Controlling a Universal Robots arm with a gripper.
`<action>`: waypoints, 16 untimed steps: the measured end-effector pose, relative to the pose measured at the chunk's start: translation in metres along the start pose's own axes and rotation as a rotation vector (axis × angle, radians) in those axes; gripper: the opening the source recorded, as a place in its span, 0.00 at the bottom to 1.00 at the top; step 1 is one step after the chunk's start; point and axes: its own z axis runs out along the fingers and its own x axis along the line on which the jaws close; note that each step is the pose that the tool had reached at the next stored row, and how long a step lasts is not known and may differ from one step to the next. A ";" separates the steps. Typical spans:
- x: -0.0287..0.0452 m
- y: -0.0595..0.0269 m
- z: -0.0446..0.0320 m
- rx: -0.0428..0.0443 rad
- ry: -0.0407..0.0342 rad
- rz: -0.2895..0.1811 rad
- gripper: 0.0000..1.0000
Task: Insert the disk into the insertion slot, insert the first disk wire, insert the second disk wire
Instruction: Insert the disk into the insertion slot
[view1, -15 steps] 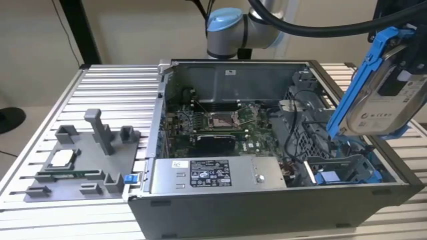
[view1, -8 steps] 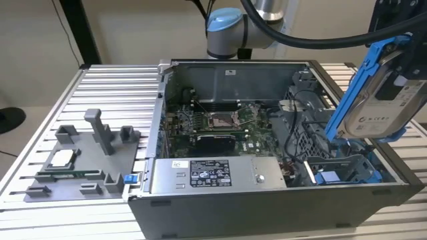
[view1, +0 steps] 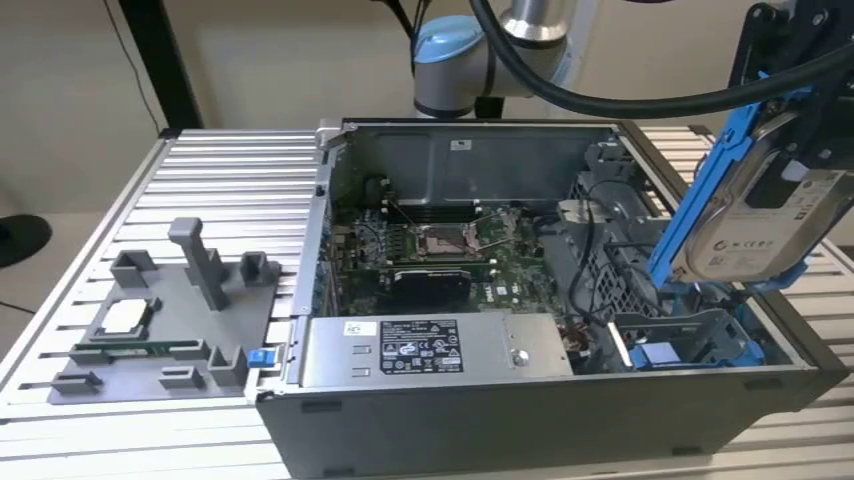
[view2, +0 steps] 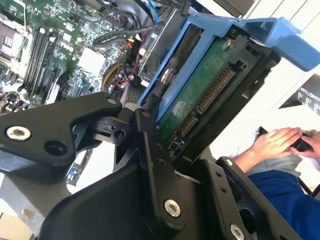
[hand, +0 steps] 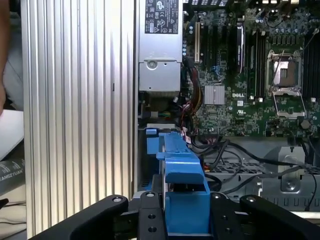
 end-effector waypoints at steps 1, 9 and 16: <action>0.0000 0.0000 0.0000 0.0000 0.0003 0.000 0.00; 0.0000 -0.0001 0.0013 0.0000 0.0022 0.000 0.00; -0.0001 -0.0003 0.0062 0.0001 0.0032 0.000 0.00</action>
